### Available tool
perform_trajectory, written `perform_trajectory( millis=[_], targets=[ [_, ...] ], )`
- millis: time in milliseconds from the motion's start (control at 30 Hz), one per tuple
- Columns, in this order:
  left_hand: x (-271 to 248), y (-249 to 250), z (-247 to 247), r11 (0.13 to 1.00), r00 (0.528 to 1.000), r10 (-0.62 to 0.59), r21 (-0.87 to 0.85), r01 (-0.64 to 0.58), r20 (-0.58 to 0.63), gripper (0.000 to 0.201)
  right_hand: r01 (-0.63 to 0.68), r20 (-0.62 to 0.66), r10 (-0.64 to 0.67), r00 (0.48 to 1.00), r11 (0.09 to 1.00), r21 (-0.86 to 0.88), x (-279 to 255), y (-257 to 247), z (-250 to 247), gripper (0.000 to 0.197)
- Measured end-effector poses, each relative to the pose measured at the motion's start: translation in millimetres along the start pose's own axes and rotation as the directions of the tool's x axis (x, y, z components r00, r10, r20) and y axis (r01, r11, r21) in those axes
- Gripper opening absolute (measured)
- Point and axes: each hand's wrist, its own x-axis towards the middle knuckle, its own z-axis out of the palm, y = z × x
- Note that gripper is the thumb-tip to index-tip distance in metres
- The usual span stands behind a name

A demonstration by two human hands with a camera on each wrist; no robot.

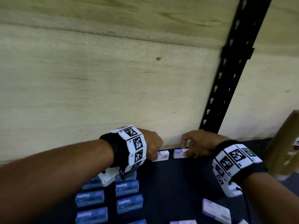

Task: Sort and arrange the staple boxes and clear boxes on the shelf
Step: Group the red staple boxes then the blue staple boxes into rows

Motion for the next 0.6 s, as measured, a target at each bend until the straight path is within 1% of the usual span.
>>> perform_trajectory(
  millis=[200, 333, 467, 600],
  targets=[
    [1.5, -0.4, 2.4, 1.000, 0.999, -0.002, -0.025, 0.001, -0.035, 0.028, -0.015, 0.011, 0.014, 1.000, 0.998, 0.064, 5.0, 2.7, 1.6, 0.017],
    [1.0, 3.8, -0.9, 1.000, 1.000, 0.004, -0.016, -0.004, 0.000, 0.029, -0.030, 0.026, 0.027, 0.999, 0.991, 0.129, 7.7, 6.1, 1.4, 0.018],
    [2.0, 6.8, -3.3, 1.000, 1.000, -0.003, 0.020, 0.003, 0.009, 0.030, -0.025, 0.038, 0.020, 0.999, 0.990, 0.136, 9.0, 7.0, 0.6, 0.018],
    [1.8, 7.2, -2.2, 1.000, 1.000, -0.015, 0.011, 0.015, -0.011, 0.029, -0.010, 0.023, 0.007, 1.000, 0.990, 0.143, 10.0, 6.8, 1.0, 0.017]
  ],
)
